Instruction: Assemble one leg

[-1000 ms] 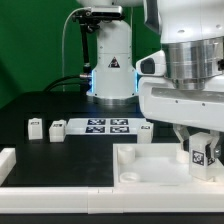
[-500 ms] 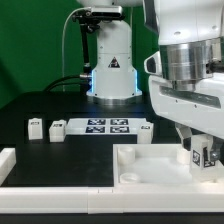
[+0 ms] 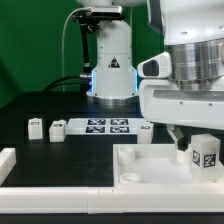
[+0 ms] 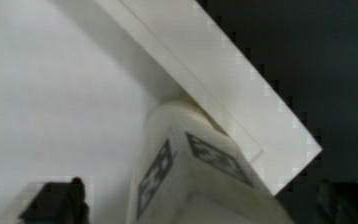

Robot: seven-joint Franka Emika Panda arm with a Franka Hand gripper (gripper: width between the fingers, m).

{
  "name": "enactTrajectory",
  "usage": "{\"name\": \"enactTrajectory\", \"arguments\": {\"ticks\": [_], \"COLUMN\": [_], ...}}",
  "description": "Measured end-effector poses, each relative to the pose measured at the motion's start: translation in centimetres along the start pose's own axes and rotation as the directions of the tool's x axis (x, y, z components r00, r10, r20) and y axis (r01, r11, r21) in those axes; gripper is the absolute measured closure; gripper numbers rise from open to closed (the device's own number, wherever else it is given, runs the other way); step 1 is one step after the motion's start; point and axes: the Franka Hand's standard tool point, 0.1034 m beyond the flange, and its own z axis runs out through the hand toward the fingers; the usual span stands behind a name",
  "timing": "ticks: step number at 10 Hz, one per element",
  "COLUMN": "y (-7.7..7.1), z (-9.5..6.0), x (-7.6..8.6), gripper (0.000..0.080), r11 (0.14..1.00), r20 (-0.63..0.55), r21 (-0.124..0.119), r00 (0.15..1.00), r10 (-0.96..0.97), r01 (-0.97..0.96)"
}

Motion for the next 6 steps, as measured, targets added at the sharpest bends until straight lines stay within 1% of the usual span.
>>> {"name": "enactTrajectory", "arguments": {"ticks": [2, 3, 4, 6], "y": [-0.21, -0.16, -0.05, 0.19], "z": [0.03, 0.03, 0.02, -0.04], "x": [-0.21, -0.17, -0.07, 0.18], "gripper": [0.0151, 0.0151, 0.0151, 0.0151], "r11": [0.983, 0.944, 0.885, 0.748], "r20": [0.001, -0.002, -0.002, 0.004], "r21": [-0.001, -0.011, -0.022, -0.040], "r00": [0.983, 0.944, 0.886, 0.749], "r10": [-0.185, -0.330, -0.465, -0.663], "r01": [0.185, 0.329, 0.464, 0.662]}}
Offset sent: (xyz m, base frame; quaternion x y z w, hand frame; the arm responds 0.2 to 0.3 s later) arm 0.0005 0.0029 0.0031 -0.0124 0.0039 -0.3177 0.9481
